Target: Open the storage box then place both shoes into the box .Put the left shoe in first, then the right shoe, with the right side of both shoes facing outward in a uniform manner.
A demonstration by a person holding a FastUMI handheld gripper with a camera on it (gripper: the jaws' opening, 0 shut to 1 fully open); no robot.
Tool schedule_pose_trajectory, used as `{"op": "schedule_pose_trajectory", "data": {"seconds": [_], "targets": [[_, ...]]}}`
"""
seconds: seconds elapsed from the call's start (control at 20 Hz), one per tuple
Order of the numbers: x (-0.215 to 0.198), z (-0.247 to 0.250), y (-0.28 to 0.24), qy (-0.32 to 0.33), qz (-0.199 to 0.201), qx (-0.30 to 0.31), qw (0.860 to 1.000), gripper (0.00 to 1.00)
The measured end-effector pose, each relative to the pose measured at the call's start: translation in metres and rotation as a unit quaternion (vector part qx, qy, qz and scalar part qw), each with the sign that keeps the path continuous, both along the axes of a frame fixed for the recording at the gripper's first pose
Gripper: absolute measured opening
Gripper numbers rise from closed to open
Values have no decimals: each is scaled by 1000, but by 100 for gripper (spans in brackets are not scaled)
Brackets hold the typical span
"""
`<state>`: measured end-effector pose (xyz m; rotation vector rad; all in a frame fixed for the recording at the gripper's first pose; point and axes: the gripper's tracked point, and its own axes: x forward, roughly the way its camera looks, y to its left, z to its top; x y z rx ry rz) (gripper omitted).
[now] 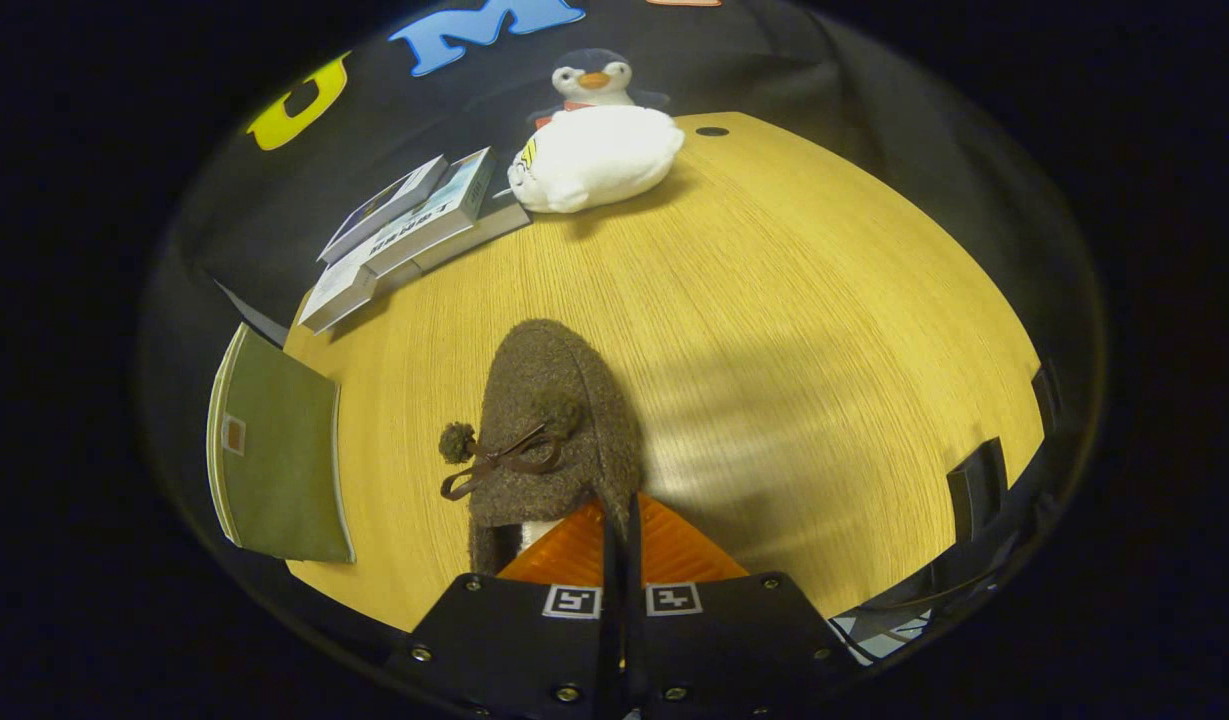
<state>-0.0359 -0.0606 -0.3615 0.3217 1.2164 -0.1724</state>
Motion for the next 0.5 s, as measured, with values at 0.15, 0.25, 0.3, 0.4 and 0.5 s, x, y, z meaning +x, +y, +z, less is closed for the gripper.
{"op": "schedule_pose_trajectory", "data": {"seconds": [0.15,0.25,0.3,0.4,0.5], "targets": [[8,21,9,-16,-11,5,1000,2],[15,37,19,-27,-17,13,999,2],[19,45,26,-32,-16,16,999,2],[26,63,39,-43,-11,19,999,2],[33,79,54,-53,-7,23,998,2]]}}
